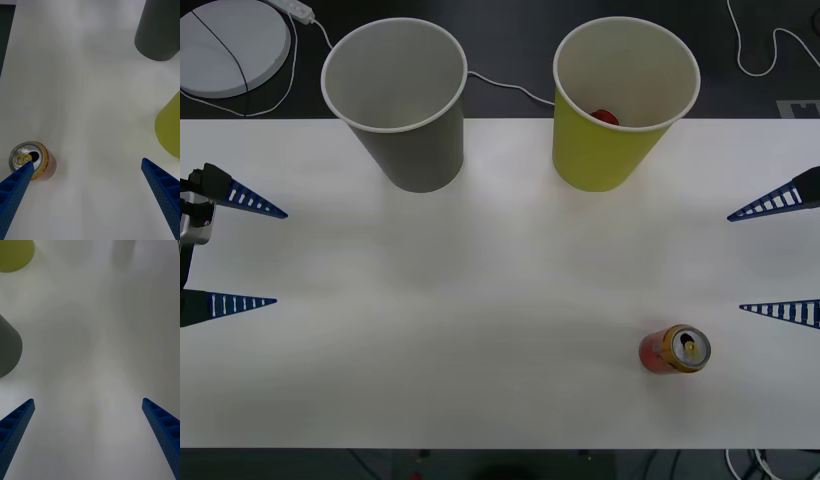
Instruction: Put the can into the green bin and the plastic bottle into the gray bin
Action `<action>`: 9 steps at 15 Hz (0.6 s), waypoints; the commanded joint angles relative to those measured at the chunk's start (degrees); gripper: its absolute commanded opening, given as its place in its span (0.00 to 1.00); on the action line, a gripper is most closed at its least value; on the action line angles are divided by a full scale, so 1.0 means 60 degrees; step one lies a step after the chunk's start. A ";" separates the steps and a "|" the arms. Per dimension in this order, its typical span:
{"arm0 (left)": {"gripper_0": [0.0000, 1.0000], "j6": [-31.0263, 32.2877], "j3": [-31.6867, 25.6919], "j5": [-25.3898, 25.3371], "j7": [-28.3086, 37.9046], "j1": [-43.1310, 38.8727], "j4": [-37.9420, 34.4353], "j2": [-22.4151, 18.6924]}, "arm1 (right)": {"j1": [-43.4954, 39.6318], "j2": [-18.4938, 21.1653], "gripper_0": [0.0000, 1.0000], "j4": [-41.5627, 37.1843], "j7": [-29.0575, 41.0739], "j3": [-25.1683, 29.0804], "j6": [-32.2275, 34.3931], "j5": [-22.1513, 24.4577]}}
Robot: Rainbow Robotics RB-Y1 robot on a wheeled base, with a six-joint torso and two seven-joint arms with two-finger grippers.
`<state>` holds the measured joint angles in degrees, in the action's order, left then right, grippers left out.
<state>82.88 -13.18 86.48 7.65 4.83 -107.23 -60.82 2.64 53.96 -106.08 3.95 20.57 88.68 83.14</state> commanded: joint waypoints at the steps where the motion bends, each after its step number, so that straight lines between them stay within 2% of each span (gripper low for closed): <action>1: 1.00 0.0000 0.0000 0.0000 0.0000 0.0000 0.0000 0.0000 | 0.0000 0.0000 1.00 0.0000 0.0000 0.0000 0.0000 0.0000; 5: 1.00 0.0000 0.0000 0.0000 0.0000 0.0000 0.0000 0.0000 | -0.0293 0.0117 1.00 0.0029 0.0000 -0.0044 0.0044 -0.0073; 7: 1.00 0.0000 0.0000 0.0000 0.0000 0.0000 0.0000 0.0000 | -0.0527 0.0820 1.00 -0.0029 -0.0015 -0.0161 -0.0293 -0.0659; 9: 1.00 0.0000 0.0000 0.0000 0.0000 0.0000 0.0000 0.0000 | -0.0762 0.1187 1.00 0.0146 -0.0146 -0.0161 -0.0293 -0.1084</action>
<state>82.88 -13.18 86.49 7.65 4.84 -107.22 -60.82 -1.41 60.42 -105.77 3.47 19.56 86.90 77.71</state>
